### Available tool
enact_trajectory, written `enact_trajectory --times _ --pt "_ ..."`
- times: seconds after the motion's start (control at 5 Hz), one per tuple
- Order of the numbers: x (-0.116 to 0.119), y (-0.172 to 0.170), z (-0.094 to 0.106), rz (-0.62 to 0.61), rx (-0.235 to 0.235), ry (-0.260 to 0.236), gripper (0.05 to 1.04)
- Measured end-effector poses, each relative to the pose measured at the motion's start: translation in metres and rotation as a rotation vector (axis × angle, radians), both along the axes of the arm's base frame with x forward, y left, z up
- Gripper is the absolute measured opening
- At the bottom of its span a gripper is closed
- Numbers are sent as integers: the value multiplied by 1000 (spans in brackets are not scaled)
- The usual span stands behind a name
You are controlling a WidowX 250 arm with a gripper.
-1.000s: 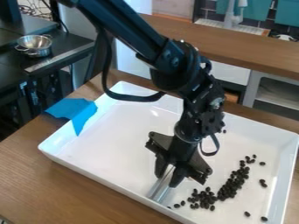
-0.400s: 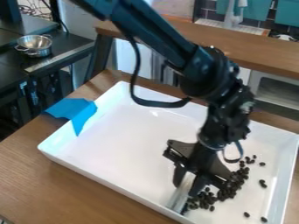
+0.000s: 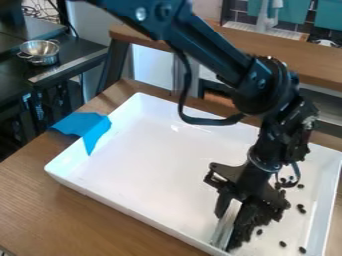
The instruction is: Sweep into pile
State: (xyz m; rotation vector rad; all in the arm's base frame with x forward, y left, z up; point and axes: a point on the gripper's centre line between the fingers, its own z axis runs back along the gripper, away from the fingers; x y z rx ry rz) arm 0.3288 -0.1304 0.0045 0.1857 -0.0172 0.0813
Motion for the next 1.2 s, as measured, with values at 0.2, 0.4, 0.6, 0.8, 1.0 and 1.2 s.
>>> enact_trajectory --times 0.2,0.4,0.6,0.8,1.0,1.2 --pt "5 -12 0 19 -16 24 328" --pt "6 -27 2 28 -44 58 328" --pt "10 -43 15 23 -73 79 328" --pt "15 -50 28 22 -99 87 328" --pt "22 -32 28 50 -105 102 328" --pt "35 5 37 84 -108 94 328"
